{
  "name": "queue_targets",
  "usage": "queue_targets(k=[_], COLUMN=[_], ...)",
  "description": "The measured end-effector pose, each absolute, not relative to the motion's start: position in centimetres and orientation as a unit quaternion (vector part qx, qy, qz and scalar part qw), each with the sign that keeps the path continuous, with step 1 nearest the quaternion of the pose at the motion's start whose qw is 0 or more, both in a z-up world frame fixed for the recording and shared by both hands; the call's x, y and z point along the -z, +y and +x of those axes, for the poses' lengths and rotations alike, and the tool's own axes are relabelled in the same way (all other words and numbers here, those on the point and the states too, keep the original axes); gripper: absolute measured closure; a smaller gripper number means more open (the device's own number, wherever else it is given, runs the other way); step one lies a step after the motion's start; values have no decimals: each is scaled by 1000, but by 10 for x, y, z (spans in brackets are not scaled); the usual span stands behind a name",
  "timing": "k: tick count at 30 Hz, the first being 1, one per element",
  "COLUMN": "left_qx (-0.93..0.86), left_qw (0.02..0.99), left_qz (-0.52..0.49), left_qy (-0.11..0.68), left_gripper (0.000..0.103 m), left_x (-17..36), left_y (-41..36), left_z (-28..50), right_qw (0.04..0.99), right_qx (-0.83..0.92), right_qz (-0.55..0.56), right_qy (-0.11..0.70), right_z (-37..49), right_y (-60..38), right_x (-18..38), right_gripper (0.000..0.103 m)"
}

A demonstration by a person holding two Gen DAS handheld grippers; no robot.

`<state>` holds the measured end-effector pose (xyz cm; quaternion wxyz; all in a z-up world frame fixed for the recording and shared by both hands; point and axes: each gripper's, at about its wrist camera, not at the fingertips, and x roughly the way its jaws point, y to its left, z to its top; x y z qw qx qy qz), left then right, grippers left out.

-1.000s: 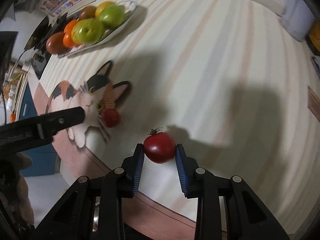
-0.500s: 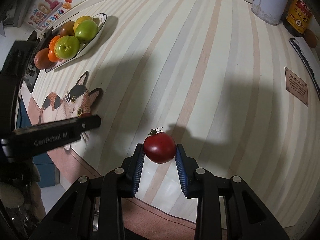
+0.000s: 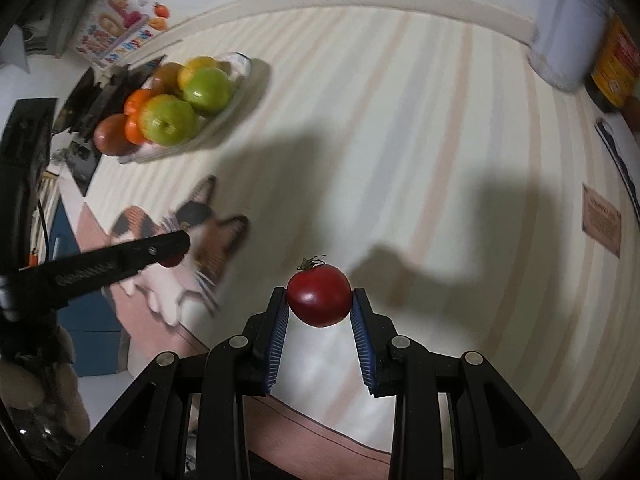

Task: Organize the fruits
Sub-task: 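Carry both cherry tomatoes over the white plate and open both grippers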

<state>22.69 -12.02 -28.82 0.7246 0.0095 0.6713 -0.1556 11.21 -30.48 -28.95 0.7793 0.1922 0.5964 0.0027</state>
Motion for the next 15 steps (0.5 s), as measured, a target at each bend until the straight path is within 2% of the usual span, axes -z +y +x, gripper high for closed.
queue_targets(k=[5, 11, 15], left_qx=[144, 130, 108], left_qw=[748, 756, 754], left_qz=[-39, -106, -149], left_qy=[646, 633, 631], left_gripper=[79, 79, 79], left_x=[246, 221, 223], left_y=[-79, -33, 0], left_z=[248, 266, 298], right_qw=[785, 786, 782], right_qx=[-31, -68, -114], right_qz=[196, 230, 276], right_qy=[587, 569, 547], right_z=[135, 166, 200], right_y=[-284, -261, -227], right_x=[280, 272, 272], right_gripper=[69, 69, 69])
